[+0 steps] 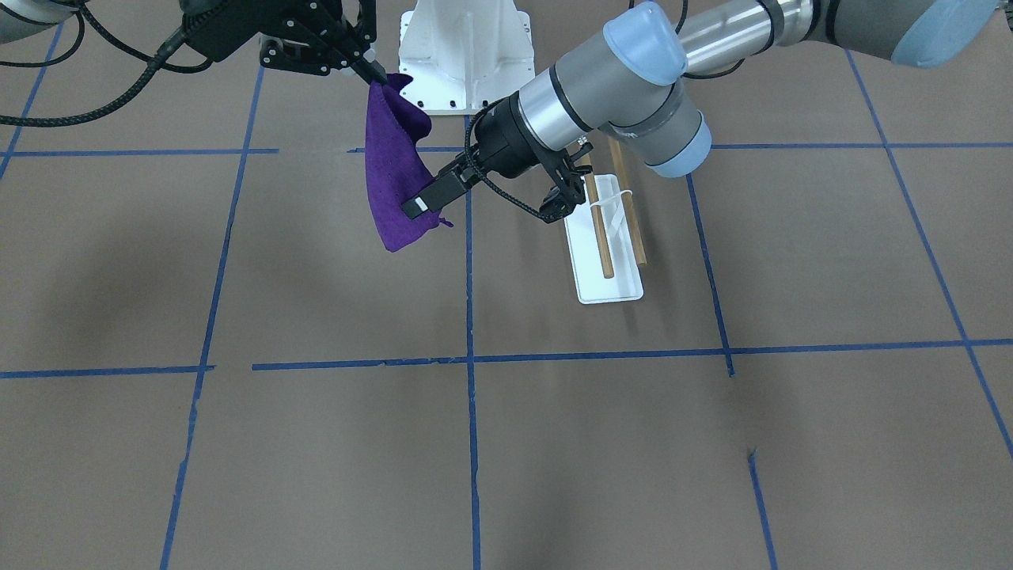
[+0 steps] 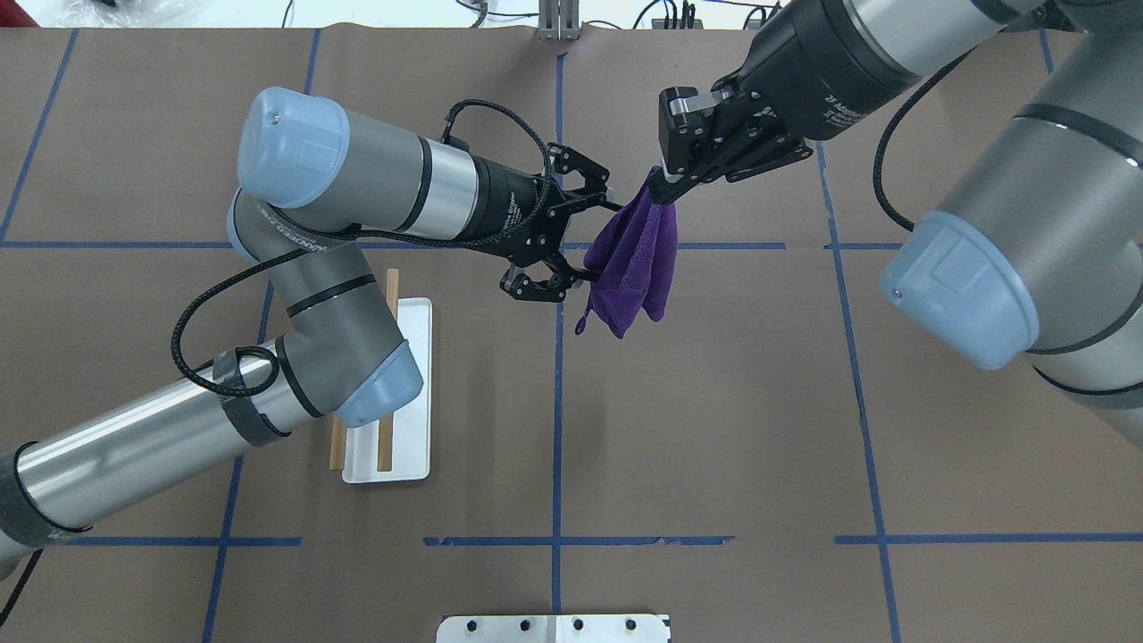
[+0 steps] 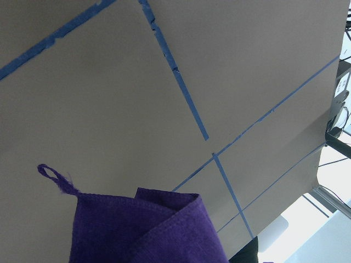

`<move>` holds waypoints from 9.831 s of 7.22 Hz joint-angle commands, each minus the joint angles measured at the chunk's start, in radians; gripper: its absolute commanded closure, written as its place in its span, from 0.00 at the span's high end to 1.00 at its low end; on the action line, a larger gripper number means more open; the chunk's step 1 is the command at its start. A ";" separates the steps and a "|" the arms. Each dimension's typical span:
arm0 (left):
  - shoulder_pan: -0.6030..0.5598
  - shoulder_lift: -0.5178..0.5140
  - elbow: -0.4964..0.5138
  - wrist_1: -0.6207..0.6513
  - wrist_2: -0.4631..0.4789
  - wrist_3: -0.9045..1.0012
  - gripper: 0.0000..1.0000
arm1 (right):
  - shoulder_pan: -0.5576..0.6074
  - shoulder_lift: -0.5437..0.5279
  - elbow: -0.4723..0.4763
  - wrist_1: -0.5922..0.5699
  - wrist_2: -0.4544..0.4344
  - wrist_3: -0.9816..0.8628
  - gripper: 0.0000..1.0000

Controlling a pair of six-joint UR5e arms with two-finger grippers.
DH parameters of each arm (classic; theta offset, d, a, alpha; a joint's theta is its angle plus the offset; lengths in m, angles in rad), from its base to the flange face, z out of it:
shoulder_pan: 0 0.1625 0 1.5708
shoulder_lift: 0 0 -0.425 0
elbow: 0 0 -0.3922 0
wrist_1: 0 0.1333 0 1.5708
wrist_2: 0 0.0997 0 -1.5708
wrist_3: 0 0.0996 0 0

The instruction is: Hang towel on rack

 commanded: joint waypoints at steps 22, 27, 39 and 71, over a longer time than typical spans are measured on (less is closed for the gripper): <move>-0.144 0.620 -0.300 -0.008 -0.089 0.408 0.14 | 0.113 -0.250 0.023 0.123 -0.039 -0.019 1.00; -0.146 0.617 -0.229 0.000 -0.087 0.408 1.00 | 0.120 -0.248 0.025 0.123 -0.037 -0.019 1.00; -0.792 0.880 -0.090 0.101 -0.268 2.124 1.00 | 0.552 -0.736 -0.219 0.106 -0.112 -0.934 1.00; -0.890 0.817 -0.255 1.025 -0.318 2.631 1.00 | 0.622 -0.801 -0.317 -0.034 -0.123 -1.316 1.00</move>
